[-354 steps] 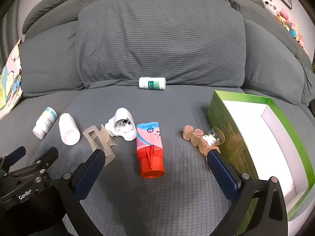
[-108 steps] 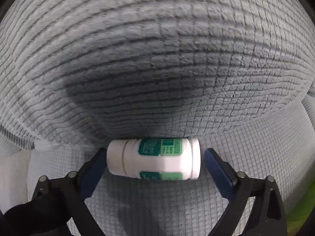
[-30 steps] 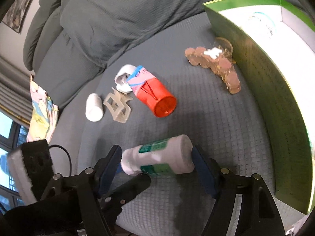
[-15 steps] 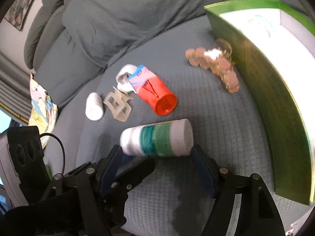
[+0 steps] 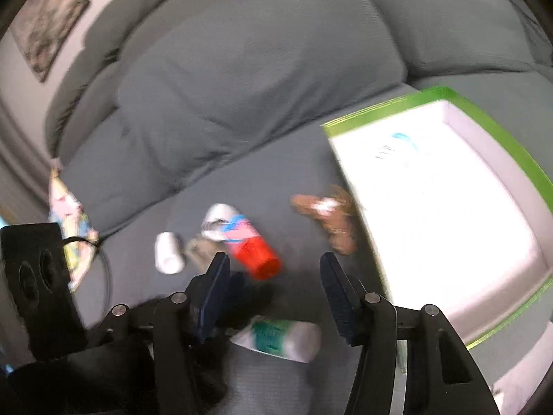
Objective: Organize rigid objects
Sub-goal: 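Carry the green-labelled bottle toward the left tool, then grasp the green-labelled bottle with the left tool while the right tool releases it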
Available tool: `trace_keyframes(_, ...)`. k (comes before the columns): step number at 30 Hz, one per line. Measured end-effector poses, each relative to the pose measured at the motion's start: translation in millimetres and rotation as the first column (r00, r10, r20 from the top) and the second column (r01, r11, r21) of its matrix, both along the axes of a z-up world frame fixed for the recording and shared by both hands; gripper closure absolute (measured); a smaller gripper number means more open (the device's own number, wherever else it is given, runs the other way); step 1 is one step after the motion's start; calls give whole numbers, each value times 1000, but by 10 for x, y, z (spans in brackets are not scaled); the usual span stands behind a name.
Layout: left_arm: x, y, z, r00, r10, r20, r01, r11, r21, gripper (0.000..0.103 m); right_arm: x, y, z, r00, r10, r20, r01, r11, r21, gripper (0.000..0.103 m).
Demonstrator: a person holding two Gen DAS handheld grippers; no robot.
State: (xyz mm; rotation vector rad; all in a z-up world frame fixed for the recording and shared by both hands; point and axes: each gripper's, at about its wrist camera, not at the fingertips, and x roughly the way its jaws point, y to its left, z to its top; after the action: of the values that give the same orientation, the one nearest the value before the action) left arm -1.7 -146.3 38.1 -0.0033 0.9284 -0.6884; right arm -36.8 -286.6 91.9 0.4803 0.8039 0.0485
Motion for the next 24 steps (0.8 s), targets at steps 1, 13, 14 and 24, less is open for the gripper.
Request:
trace_keyframes(1, 18, 79, -35, 1000, 22, -17, -22, 1000, 5, 49, -5, -20, -43, 1000, 0, -20, -1, 1000, -11, 46)
trace_keyframes(13, 3, 450, -462, 986, 29, -162, -39, 997, -61, 21, -3, 267, -200, 987, 110, -121, -98, 990, 102, 24)
trace_keyframes(14, 2, 424, -493, 987, 23, -158, -33, 997, -63, 21, 6, 302, -197, 985, 137, -109, -121, 982, 143, 24)
trace_keyframes(24, 97, 309, -587, 988, 2, -153, -13, 998, -67, 23, 351, 328, -662, 971, 58, -233, -29, 992, 125, 21)
